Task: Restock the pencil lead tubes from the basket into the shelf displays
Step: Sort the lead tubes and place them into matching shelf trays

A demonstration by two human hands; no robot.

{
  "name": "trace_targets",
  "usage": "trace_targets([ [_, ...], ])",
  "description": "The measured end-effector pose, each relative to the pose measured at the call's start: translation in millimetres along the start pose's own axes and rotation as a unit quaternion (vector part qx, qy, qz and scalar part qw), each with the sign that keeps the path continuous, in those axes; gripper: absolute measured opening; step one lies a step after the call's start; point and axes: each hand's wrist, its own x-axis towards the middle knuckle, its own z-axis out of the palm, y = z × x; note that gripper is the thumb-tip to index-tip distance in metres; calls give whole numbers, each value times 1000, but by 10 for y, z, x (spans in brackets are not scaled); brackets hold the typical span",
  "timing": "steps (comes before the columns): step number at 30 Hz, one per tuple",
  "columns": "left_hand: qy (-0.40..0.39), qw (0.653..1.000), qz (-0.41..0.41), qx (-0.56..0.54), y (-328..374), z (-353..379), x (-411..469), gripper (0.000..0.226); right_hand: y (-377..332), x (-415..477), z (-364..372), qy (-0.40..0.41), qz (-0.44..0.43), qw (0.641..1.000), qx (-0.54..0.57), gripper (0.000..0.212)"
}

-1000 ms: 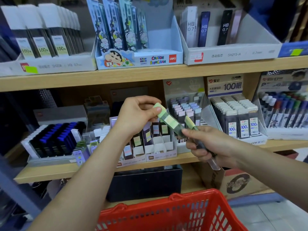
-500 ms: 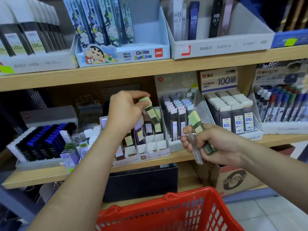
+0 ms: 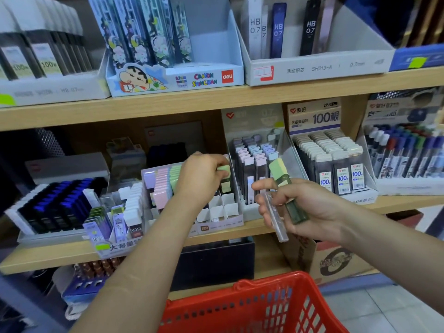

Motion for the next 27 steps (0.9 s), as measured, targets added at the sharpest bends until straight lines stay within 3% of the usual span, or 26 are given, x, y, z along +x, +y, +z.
trace_targets([
  [4,14,996,26,89,-16,25,68,26,30,-33,26,-22,19,999,-31,31],
  [8,18,996,8,89,13,37,79,27,35,-29,56,-57,23,998,-4,19],
  [14,17,986,-15,166,2,0,141,22,60,-2,62,-120,36,992,-19,29],
  [18,5,989,-5,150,40,-65,124,27,56,30,60,-148,37,988,-28,28],
  [22,23,1000,17,-11,128,-220,72,24,55,86,60,-168,32,984,-43,28],
  [24,-57,983,4,-174,217,-329,26,26,54,113,80,-180,32,982,-41,27],
  [27,-209,919,-1,-334,317,-480,-56,21,47,152,120,-188,31,981,-41,27],
])
